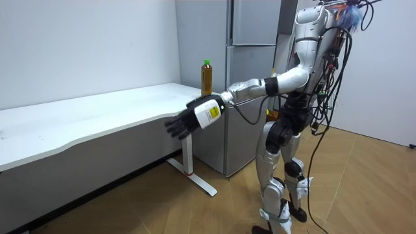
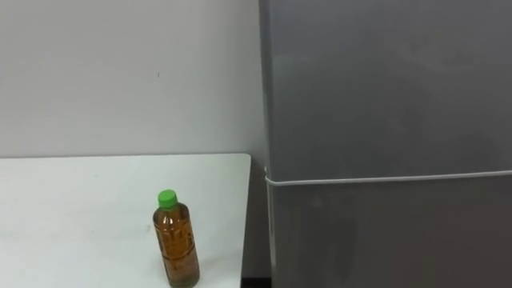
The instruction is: Put the bottle in the upper fridge
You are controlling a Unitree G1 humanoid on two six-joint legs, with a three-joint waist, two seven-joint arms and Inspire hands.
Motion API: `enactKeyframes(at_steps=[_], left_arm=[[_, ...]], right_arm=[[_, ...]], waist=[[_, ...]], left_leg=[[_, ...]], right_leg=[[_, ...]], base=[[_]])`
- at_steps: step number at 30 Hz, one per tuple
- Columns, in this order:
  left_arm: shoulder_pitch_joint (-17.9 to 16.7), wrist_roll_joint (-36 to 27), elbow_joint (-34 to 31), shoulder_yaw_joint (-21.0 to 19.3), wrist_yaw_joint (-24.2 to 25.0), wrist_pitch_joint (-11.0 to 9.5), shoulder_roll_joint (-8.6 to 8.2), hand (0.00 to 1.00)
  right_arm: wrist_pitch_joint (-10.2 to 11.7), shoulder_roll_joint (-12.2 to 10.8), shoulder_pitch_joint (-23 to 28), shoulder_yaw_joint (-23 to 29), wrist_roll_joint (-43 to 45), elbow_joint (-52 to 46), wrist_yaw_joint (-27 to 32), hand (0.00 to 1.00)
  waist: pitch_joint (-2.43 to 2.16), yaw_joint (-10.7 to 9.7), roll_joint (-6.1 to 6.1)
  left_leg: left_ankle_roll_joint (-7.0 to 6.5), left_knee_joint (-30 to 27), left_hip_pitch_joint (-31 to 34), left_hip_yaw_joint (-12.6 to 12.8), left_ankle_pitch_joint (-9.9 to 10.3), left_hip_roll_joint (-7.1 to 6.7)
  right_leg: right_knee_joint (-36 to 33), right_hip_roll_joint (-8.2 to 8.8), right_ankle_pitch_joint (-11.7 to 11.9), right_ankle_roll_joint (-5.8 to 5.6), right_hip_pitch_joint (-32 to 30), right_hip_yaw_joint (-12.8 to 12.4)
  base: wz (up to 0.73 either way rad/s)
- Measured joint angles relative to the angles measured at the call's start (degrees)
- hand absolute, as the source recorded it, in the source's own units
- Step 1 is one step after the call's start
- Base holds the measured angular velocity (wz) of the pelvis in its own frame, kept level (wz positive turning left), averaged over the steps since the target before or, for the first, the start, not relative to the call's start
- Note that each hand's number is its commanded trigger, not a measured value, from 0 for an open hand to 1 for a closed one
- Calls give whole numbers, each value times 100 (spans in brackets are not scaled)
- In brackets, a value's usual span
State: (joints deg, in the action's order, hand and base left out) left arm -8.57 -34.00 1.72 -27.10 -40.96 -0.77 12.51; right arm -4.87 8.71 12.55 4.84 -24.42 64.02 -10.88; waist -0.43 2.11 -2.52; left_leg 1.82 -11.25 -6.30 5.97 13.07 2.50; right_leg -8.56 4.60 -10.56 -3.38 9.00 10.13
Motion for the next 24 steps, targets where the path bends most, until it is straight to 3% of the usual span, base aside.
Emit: enactKeyframes(at_steps=[4, 12, 24], left_arm=[[243, 125, -676, -270, -2, -3, 5, 0], [652, 871, -1310, -421, 98, 26, 17, 0], [662, 850, -1922, -154, 776, 98, 15, 0]], right_arm=[[-6, -27, 14, 107, 11, 11, -11, 0], [-12, -34, 23, 219, 13, 59, -30, 0], [-16, -34, -11, 259, 14, 97, -29, 0]], waist=[[1, -20, -13], [8, -14, -20], [24, -54, -25]], left_leg=[[0, -14, -13, -55, 0, -2], [1, -7, -8, -60, -1, -2], [1, -22, 70, -134, -2, -20]], right_leg=[[2, 0, 0, 0, 37, 58], [6, 1, 0, 0, 20, 84], [81, 0, 0, 0, 18, 137]], base=[[5], [1], [2]])
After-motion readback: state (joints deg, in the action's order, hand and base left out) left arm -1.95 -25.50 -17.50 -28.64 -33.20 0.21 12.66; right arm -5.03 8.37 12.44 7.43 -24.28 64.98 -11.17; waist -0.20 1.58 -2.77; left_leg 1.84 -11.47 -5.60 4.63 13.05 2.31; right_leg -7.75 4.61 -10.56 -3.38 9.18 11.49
